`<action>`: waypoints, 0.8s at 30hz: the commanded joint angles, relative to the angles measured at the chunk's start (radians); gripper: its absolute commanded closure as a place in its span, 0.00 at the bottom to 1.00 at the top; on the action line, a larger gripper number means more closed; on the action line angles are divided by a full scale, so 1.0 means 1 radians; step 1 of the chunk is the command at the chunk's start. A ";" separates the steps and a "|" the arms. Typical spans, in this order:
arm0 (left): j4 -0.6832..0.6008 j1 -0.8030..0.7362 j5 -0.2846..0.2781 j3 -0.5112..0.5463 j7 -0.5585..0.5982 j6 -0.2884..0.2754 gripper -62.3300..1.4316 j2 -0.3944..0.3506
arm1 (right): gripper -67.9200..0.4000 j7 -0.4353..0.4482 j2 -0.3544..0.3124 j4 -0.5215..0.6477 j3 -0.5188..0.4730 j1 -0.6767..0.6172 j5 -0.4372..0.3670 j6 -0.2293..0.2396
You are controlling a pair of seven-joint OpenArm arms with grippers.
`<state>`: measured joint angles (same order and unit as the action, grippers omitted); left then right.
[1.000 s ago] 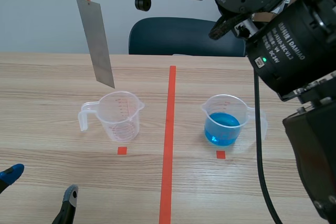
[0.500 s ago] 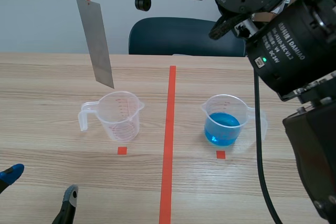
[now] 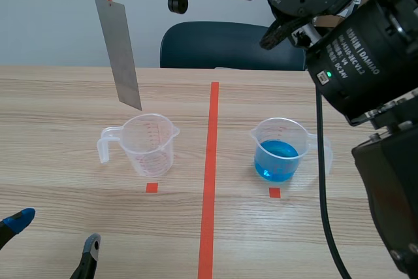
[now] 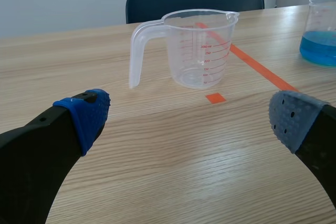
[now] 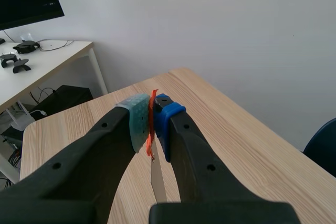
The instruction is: Do the redox reaction experiment. move the plate over the blue solution
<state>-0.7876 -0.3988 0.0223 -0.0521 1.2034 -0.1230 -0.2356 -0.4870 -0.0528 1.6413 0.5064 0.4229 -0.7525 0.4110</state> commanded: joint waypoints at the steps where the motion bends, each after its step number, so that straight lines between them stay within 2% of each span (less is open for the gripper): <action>1: -0.016 0.003 -0.003 -0.001 0.017 0.005 0.00 0.000 | 0.99 0.014 0.003 0.024 0.004 0.024 -0.012 0.004; 11: -0.016 0.003 -0.003 -0.001 0.050 0.008 0.00 0.000 | 0.99 -0.016 -0.047 0.036 0.003 0.024 -0.057 0.004; 14: -0.016 0.002 -0.003 -0.001 0.093 0.005 0.00 0.002 | 0.99 -0.016 -0.087 0.062 0.003 0.024 -0.087 0.004; 18: -0.016 0.002 -0.003 -0.001 0.102 0.005 0.00 0.003 | 0.99 -0.016 -0.153 0.118 0.003 0.024 -0.106 0.004; 24: -0.016 -0.001 -0.003 -0.001 0.102 0.005 0.00 0.002 | 0.99 -0.014 -0.270 0.185 0.003 0.024 -0.182 0.004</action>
<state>-0.7876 -0.3992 0.0223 -0.0521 1.2888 -0.1162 -0.2352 -0.5213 -0.3080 1.8126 0.5064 0.4229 -0.9184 0.4149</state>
